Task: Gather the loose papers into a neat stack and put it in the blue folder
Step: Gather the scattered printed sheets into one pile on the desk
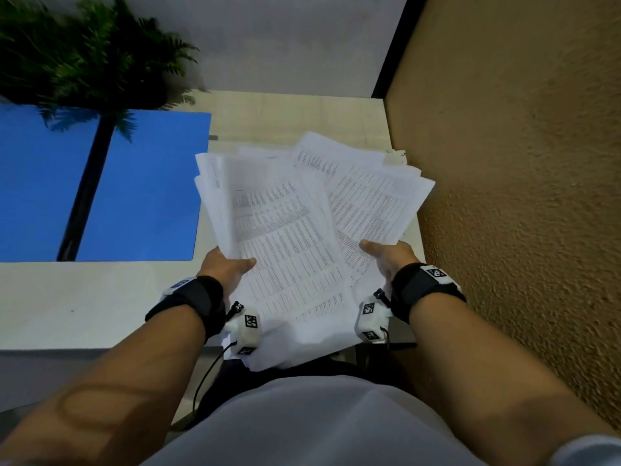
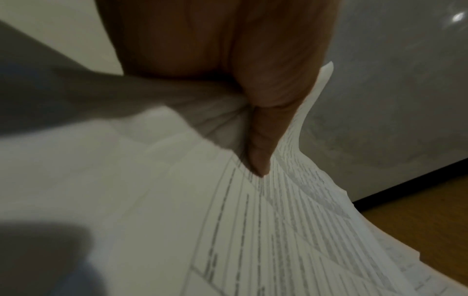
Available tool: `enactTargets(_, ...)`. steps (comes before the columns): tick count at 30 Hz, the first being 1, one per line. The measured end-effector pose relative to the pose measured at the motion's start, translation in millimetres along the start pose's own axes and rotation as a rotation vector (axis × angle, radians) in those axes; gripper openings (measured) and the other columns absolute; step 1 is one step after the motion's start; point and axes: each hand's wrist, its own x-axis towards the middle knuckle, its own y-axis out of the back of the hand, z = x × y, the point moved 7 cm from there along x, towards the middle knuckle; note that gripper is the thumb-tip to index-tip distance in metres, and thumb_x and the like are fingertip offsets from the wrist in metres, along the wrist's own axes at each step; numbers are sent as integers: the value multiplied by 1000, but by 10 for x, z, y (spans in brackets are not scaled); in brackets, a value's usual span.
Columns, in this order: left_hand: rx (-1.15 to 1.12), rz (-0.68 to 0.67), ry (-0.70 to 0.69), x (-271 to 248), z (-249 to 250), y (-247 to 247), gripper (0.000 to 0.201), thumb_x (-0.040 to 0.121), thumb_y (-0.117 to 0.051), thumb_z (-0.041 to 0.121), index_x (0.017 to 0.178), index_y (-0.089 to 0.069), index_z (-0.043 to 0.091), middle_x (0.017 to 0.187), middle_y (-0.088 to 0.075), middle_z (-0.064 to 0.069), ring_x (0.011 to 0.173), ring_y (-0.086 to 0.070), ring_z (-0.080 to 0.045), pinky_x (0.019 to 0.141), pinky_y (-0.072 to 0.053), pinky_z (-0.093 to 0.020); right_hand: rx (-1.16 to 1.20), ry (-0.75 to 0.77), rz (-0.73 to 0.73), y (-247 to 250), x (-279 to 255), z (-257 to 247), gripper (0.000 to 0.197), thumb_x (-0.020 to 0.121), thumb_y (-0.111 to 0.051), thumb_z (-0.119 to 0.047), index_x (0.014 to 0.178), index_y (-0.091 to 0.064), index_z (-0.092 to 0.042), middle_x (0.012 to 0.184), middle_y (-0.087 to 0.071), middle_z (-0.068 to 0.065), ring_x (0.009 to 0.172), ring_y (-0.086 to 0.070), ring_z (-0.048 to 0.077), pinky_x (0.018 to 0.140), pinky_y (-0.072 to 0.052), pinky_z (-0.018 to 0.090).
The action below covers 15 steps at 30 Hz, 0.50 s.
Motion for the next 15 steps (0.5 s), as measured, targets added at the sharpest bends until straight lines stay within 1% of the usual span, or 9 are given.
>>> enactTargets(1,8,-18,3,19,-10,-19,42,80,-73,-3,119,-63,9,111,-71,-11,103,-67,-31,91,-52,-39,-29,-2,-6,0,39,17,48,74,-82,-10,119,-66,-11,116,-71,7,101,-67,30,97,-51,47)
enactTargets(2,9,-28,5,38,-23,-26,45,78,-71,-6,118,-63,11,113,-70,-11,105,-67,-32,94,-52,-41,-45,26,25,18,38,-3,45,75,-81,-9,117,-67,-9,117,-70,9,101,-67,31,97,-52,48)
enactTargets(3,5,-38,13,60,-38,-31,49,75,-69,-9,119,-61,12,115,-69,-11,107,-66,-33,98,-50,-44,-63,67,70,52,38,-35,37,77,-79,-7,113,-69,-9,114,-71,8,100,-68,31,96,-53,47)
enactTargets(5,5,-33,27,147,-101,-9,59,68,-72,-6,123,-59,14,118,-69,-10,109,-65,-34,103,-48,-49,-106,168,188,126,-40,-137,17,80,-72,-10,97,-71,-16,104,-72,6,93,-68,29,92,-55,45)
enactTargets(6,11,-29,30,209,-139,9,65,63,-74,-2,124,-59,15,119,-69,-9,110,-65,-34,104,-47,-51,-150,217,244,169,-126,-221,12,83,-68,-13,94,-71,-17,99,-72,6,90,-69,29,89,-57,44)
enactTargets(8,13,-28,34,361,-233,42,72,57,-76,4,125,-58,18,120,-69,-7,112,-64,-33,104,-47,-53,-239,307,328,258,-247,-379,17,89,-62,-18,101,-71,-11,95,-71,7,87,-68,29,81,-56,37)
enactTargets(10,25,-27,37,501,-319,65,74,55,-77,6,125,-58,20,121,-68,-6,113,-63,-32,104,-47,-53,-334,366,383,344,-388,-555,21,93,-60,-19,106,-68,-6,95,-69,9,83,-65,26,72,-49,28)
enactTargets(13,42,-24,21,518,-310,59,76,54,-77,7,126,-57,20,121,-68,-6,114,-63,-33,105,-47,-53,-467,452,422,430,-591,-836,24,94,-60,-22,110,-67,-4,93,-67,6,83,-64,24,70,-42,26)
enactTargets(15,31,-24,13,554,-339,58,76,55,-75,5,127,-56,19,122,-68,-7,113,-64,-33,105,-47,-53,-551,511,418,470,-679,-985,23,96,-58,-20,109,-68,-4,90,-65,9,82,-60,23,70,-41,27)
